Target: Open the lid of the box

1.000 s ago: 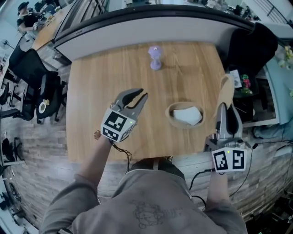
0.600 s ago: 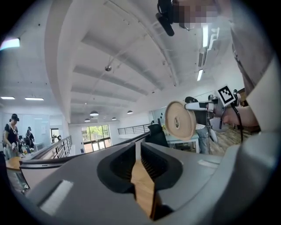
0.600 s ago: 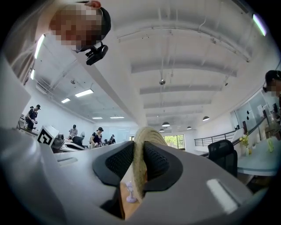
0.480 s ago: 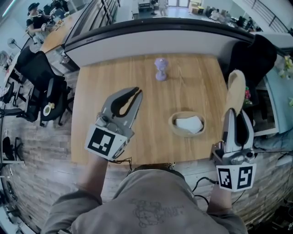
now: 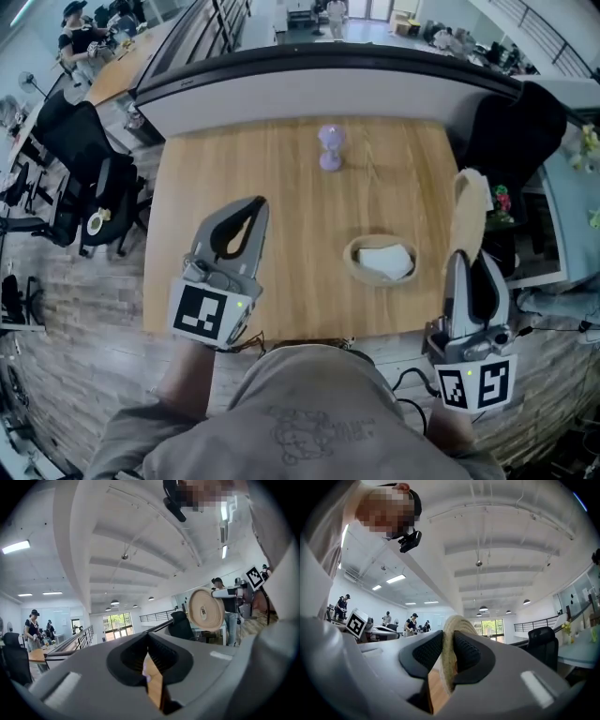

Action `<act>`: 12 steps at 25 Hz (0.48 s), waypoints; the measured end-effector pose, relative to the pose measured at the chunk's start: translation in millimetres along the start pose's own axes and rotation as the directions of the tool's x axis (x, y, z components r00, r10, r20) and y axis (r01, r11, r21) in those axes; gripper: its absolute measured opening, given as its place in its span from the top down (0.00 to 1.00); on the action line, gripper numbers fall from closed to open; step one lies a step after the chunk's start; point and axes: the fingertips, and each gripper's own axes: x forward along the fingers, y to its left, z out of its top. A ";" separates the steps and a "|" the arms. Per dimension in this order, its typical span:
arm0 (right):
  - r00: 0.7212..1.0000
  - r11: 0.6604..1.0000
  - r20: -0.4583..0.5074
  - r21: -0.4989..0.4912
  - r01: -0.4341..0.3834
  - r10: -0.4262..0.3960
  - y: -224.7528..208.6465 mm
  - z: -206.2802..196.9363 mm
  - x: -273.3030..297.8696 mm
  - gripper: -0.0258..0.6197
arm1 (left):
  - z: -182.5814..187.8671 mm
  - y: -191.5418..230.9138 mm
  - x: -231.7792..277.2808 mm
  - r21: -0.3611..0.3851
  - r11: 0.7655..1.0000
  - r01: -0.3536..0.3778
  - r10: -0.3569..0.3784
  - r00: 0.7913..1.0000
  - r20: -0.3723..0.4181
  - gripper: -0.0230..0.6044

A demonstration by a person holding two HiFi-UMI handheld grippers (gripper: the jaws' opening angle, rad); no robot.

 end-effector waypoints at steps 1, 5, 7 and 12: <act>1.000 1.000 -0.012 0.013 -0.002 0.002 -0.7 -4.7 0.3 0.83 | -2.2 0.7 -0.1 0.002 1.000 -0.002 0.002 1.000 0.002 0.97; 1.000 0.999 -0.029 0.042 -0.001 0.002 -1.7 -12.3 2.1 0.83 | -10.3 -2.2 -1.6 -0.018 1.000 -0.008 0.007 0.999 -0.036 0.97; 1.000 0.999 -0.026 0.040 0.000 0.001 -2.3 -11.7 3.9 0.83 | -11.1 -2.0 -1.3 -0.033 0.999 -0.016 0.015 0.999 -0.045 0.97; 1.000 0.999 -0.029 0.037 0.006 -0.004 -4.5 -14.7 2.9 0.83 | -9.6 -8.5 1.1 -0.025 1.000 0.001 -0.002 0.999 -0.040 0.97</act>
